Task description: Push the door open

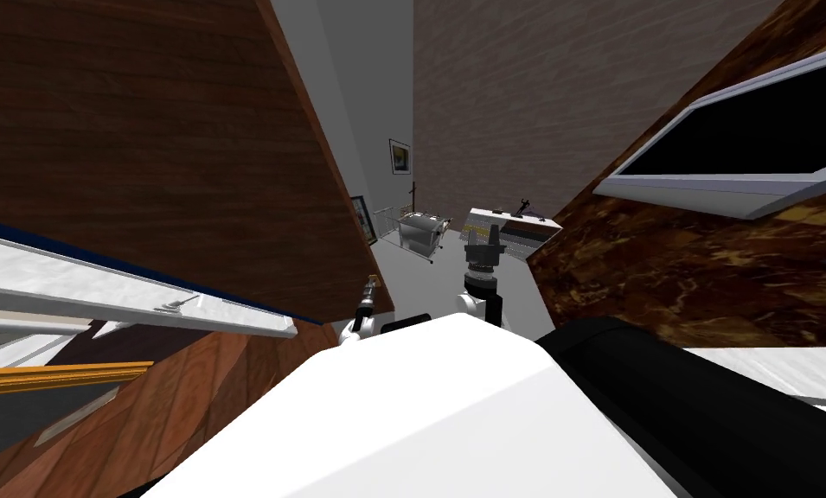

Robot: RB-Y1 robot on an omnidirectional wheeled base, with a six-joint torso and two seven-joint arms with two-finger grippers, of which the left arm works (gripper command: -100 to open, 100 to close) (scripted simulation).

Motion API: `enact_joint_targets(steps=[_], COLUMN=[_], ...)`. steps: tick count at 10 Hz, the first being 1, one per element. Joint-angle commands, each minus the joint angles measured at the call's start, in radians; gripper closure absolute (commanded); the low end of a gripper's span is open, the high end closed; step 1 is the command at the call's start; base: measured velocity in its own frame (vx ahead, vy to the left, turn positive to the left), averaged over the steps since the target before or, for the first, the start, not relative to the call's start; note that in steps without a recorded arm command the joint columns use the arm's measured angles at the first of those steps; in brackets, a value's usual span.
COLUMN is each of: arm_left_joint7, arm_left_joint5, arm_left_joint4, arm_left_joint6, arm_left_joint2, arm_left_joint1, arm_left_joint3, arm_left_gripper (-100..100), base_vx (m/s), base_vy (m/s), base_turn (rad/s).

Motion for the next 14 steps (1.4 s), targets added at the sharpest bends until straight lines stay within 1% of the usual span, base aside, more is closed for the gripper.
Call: enact_joint_targets(steps=[1,2,4,5,7,9,10,11,12,13,14], arm_left_joint7=[-0.012,-0.018,-0.018,-0.03,-0.037,-0.037,-0.044,-0.046,-0.043,-0.049,-0.051], arm_left_joint5=[0.015,0.023,0.023,0.039,0.05,0.05,0.059,0.062,0.058,0.068,0.071], arm_left_joint4=[-0.006,-0.004,-0.004,-0.001,0.001,0.001,0.003,0.004,0.019,0.02,0.02], arm_left_joint6=[-0.001,0.001,0.001,0.005,0.008,0.008,0.01,0.011,0.004,0.003,0.003], arm_left_joint2=[0.008,0.009,0.009,0.008,0.006,0.006,0.003,0.002,0.001,0.008,0.01], arm_left_joint1=[-0.005,-0.007,-0.007,-0.011,-0.014,-0.014,-0.017,-0.017,-0.017,-0.018,-0.018], arm_left_joint3=[0.027,0.042,0.042,0.069,0.087,0.087,0.103,0.108,0.101,0.118,0.122], arm_left_gripper=[100,100,100,100,100,100,100,100,100,100,100], base_vx=[0.196,0.188,0.097,0.146,0.181,0.072,0.127,0.165,0.066,0.106,0.179], base_vy=[-0.123,-0.157,-0.057,-0.054,-0.118,-0.052,-0.052,-0.075,-0.03,-0.017,-0.04], base_turn=[0.067,0.106,0.019,0.061,0.072,0.026,0.032,0.061,0.024,0.031,0.041])
